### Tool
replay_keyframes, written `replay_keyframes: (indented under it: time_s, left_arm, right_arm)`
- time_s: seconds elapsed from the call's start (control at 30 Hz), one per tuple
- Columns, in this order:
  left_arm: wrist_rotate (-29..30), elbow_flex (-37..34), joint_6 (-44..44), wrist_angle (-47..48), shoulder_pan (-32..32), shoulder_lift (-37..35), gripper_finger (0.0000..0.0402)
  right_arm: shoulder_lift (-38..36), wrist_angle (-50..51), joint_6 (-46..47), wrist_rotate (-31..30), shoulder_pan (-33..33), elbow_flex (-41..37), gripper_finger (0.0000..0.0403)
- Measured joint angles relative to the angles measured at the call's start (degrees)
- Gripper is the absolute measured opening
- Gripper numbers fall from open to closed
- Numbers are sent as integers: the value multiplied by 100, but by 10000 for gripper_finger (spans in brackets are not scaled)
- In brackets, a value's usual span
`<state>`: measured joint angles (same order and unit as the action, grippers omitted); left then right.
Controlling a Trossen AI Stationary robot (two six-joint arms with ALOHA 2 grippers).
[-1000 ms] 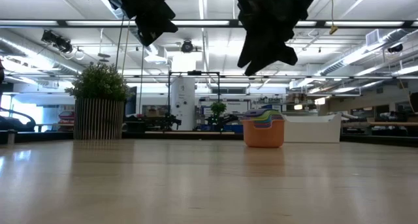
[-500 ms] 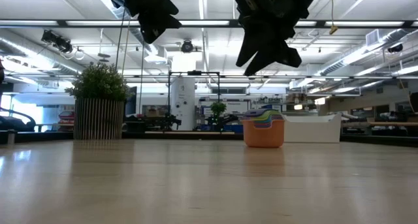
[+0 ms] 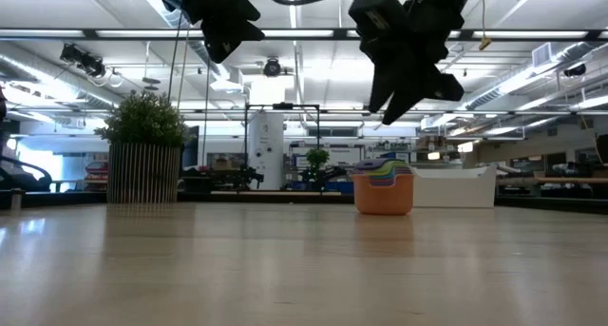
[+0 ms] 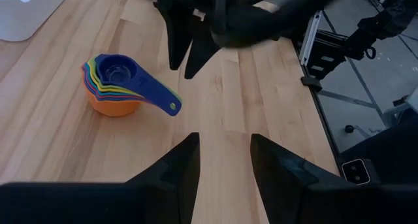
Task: Nest measuring cups in basket
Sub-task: Put the nested measuring cups into the white bin
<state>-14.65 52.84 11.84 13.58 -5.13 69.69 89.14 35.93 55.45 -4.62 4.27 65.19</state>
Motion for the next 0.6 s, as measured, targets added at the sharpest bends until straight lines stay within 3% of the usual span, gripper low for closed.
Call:
replay_keyframes:
  time_s: [0.13, 0.43, 0.6]
  left_arm:
    - [2, 0, 1, 0, -2, 0, 142]
    - [0, 0, 0, 0, -2, 0, 142]
    - [1, 0, 2, -1, 0, 0, 142]
  right_arm:
    - [0, 302, -747, -26, 0, -4, 131]
    - [-2, 623, -3536, 13, 40, -4, 131]
    - [-9, 1062, -4401, -7, 92, -54, 131]
